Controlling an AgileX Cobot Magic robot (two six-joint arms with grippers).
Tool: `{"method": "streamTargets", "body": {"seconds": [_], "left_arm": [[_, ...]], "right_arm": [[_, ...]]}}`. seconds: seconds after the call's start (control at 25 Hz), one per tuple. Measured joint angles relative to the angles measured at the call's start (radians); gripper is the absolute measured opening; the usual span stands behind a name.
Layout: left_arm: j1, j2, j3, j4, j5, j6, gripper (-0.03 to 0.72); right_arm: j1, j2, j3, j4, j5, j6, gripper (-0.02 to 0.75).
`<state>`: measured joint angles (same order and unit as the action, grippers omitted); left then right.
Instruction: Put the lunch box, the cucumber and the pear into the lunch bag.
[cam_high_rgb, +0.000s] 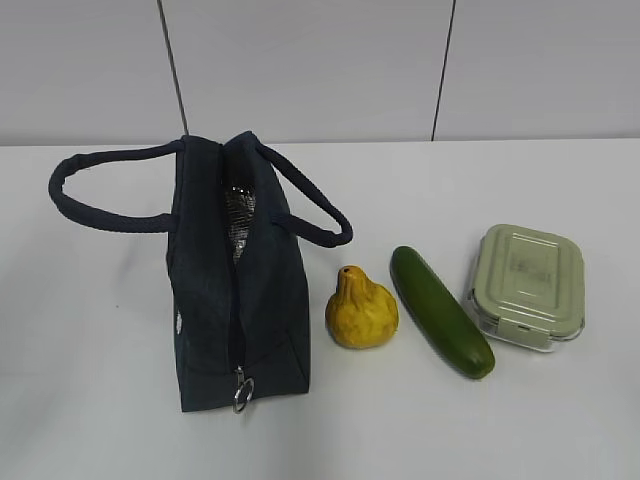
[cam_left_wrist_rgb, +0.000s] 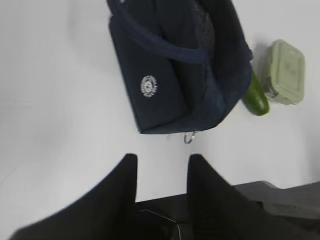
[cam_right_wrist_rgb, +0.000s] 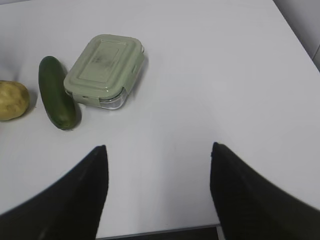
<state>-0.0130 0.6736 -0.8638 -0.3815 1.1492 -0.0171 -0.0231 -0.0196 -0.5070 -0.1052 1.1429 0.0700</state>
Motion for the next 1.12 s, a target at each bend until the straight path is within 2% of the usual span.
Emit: {"method": "streamTargets", "body": {"seconds": [0.16,0.32,0.76,1.12], "left_arm": [[-0.030,0.149,-0.060,-0.094,-0.014,0.042,0.304],[-0.072,0.277,-0.101,-0.132,-0.070,0.043,0.369],[-0.236,0.636,-0.302,-0.151,-0.175,0.047,0.382],[-0.246,0.871,-0.451,-0.144,-0.190,0.047,0.434]], "right_arm": [[0.000,0.000,0.000,0.000,0.000,0.000,0.475],[0.000,0.000,0.000,0.000,0.000,0.000,0.474],[0.000,0.000,0.000,0.000,0.000,0.000,0.475],[0.000,0.000,0.000,0.000,0.000,0.000,0.474]]}}
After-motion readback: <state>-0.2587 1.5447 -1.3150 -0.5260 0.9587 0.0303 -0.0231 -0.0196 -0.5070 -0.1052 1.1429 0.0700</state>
